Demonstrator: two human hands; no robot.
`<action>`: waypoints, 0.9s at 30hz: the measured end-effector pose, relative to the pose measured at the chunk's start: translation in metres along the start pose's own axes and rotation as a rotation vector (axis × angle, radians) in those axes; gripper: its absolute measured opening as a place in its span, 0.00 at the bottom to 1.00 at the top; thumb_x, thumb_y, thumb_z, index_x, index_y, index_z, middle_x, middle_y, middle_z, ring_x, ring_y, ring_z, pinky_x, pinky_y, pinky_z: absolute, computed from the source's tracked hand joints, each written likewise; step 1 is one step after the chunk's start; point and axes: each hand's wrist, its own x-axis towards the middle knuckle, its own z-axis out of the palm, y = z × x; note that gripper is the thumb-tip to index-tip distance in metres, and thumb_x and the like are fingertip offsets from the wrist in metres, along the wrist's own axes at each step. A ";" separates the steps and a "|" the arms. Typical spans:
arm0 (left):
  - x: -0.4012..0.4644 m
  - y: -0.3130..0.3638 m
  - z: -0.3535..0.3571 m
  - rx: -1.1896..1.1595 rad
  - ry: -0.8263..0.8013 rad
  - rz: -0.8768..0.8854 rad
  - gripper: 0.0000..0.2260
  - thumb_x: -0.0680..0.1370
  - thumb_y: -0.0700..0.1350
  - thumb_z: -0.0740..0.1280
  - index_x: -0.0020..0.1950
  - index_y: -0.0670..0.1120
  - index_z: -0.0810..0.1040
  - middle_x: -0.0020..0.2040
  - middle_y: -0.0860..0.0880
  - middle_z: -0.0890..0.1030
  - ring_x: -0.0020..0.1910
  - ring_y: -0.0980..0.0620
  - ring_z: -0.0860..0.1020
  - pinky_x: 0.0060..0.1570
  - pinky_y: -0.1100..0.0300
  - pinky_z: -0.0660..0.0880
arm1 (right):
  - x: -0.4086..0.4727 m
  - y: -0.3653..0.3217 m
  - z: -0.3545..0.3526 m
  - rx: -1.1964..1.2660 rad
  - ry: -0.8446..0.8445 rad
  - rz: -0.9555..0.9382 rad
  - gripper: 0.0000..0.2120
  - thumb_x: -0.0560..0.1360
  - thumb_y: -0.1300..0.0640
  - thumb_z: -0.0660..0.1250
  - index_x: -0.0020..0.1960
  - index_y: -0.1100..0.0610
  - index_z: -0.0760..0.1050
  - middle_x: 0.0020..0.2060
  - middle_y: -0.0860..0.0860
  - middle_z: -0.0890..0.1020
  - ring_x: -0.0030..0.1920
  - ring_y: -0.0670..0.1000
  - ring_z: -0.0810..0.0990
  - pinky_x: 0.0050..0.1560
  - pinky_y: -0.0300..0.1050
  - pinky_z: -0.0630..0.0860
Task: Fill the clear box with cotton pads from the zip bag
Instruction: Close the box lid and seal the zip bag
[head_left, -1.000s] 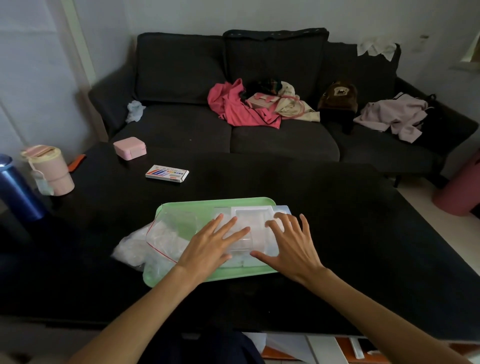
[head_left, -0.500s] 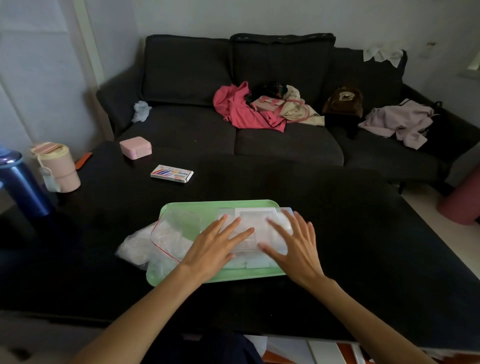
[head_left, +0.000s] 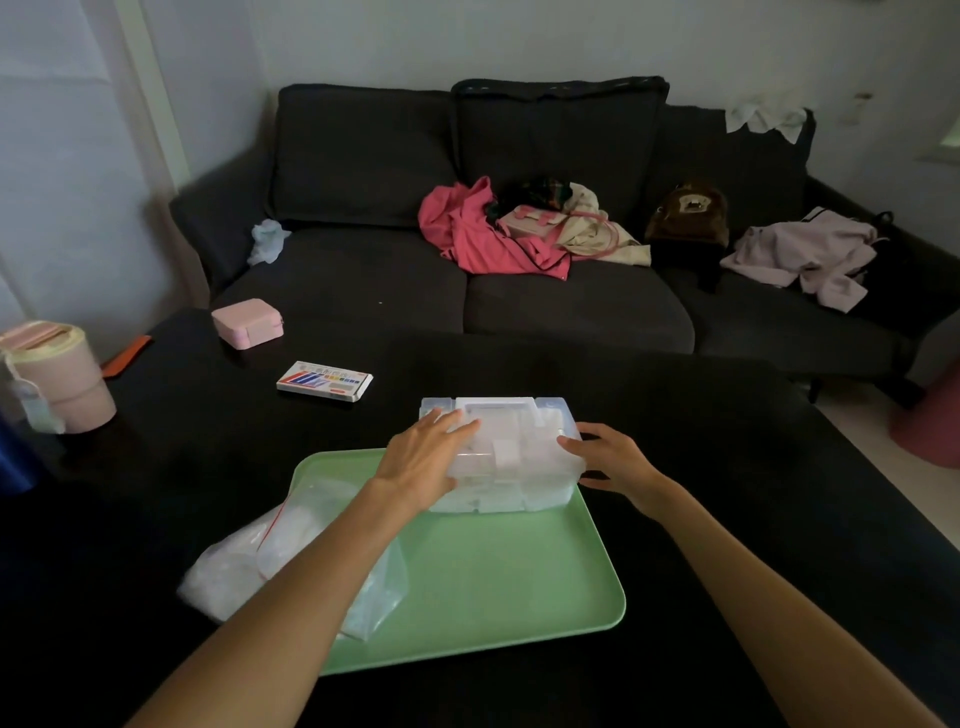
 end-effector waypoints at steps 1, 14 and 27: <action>0.005 0.001 0.000 0.001 0.004 0.009 0.35 0.75 0.47 0.70 0.77 0.54 0.54 0.77 0.52 0.56 0.76 0.50 0.55 0.64 0.52 0.69 | 0.001 0.002 -0.004 0.020 -0.003 0.001 0.24 0.73 0.51 0.70 0.65 0.54 0.69 0.50 0.49 0.78 0.49 0.49 0.79 0.46 0.44 0.76; 0.013 0.029 0.008 0.041 0.043 0.076 0.35 0.73 0.47 0.72 0.76 0.55 0.58 0.76 0.52 0.60 0.75 0.49 0.59 0.66 0.51 0.69 | -0.012 0.018 -0.034 -0.004 0.034 0.057 0.21 0.72 0.51 0.71 0.61 0.51 0.68 0.49 0.49 0.77 0.46 0.50 0.79 0.34 0.42 0.77; -0.075 -0.047 -0.065 -0.384 0.245 -0.297 0.07 0.75 0.52 0.68 0.52 0.56 0.79 0.50 0.57 0.81 0.51 0.55 0.80 0.45 0.58 0.74 | -0.081 -0.009 0.031 -0.162 0.516 -0.529 0.04 0.75 0.52 0.68 0.49 0.49 0.76 0.44 0.45 0.81 0.43 0.47 0.80 0.44 0.47 0.80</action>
